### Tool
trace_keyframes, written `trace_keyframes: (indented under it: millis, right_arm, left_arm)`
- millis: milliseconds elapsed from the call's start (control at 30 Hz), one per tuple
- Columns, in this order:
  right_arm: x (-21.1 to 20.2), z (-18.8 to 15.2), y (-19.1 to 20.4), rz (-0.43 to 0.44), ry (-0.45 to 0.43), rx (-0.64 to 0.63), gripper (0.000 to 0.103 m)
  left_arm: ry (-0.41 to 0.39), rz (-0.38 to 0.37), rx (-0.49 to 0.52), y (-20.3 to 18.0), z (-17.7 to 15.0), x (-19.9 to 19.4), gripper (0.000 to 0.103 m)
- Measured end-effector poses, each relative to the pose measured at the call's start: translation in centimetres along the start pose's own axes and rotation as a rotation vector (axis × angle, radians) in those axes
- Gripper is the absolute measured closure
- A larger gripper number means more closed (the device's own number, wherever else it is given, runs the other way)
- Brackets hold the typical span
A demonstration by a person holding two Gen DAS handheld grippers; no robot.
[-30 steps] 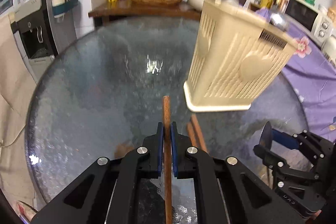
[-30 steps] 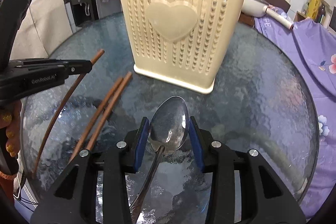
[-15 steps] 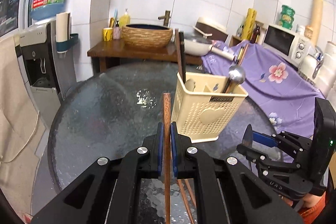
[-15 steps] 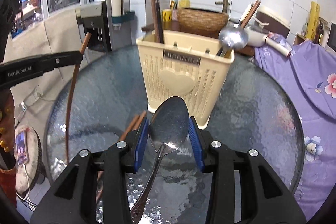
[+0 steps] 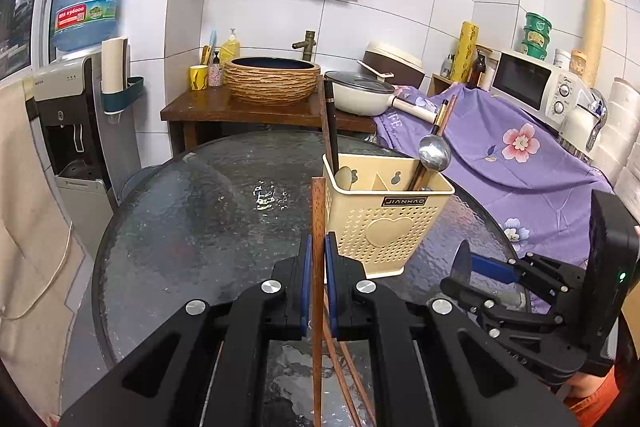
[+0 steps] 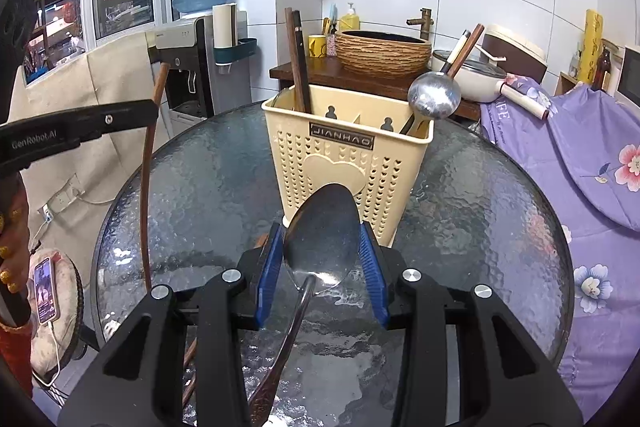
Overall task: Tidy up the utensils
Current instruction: 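Lift the brown chopstick with the left gripper while the right gripper carries the silver spoon to the holder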
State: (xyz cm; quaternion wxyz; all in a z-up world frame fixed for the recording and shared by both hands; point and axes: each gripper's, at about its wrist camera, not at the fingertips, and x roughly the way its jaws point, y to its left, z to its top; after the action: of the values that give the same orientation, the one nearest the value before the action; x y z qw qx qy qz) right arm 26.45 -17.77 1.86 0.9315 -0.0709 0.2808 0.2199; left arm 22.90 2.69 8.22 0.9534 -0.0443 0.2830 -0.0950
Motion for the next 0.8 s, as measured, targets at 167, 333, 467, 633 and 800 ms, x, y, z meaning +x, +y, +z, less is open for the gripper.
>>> trace_keyframes:
  millis: [167, 333, 467, 633, 800]
  right_arm:
    - [1.5, -1.2, -0.1, -0.012, 0.006, 0.011, 0.064]
    - [3.0, -2.1, 0.0, -0.024, 0.016, 0.016, 0.064]
    - [3.4, -2.3, 0.0, -0.024, 0.022, 0.021, 0.064]
    - [3.7, -2.5, 0.0, -0.023, 0.029, 0.027, 0.064]
    - [4.1, -2.6, -0.1, -0.017, 0.038, 0.033, 0.064]
  left_arm:
    - [-0.001, 0.002, -0.004, 0.1, -0.1, -0.1, 0.096]
    - [-0.001, 0.001, -0.003, 0.1, -0.1, -0.1, 0.096]
    - [-0.001, 0.000, -0.002, 0.1, 0.0, -0.1, 0.096]
    - [-0.001, 0.000, 0.003, -0.1, -0.1, -0.1, 0.096]
    - [0.001, -0.001, 0.002, -0.1, -0.1, -0.1, 0.096]
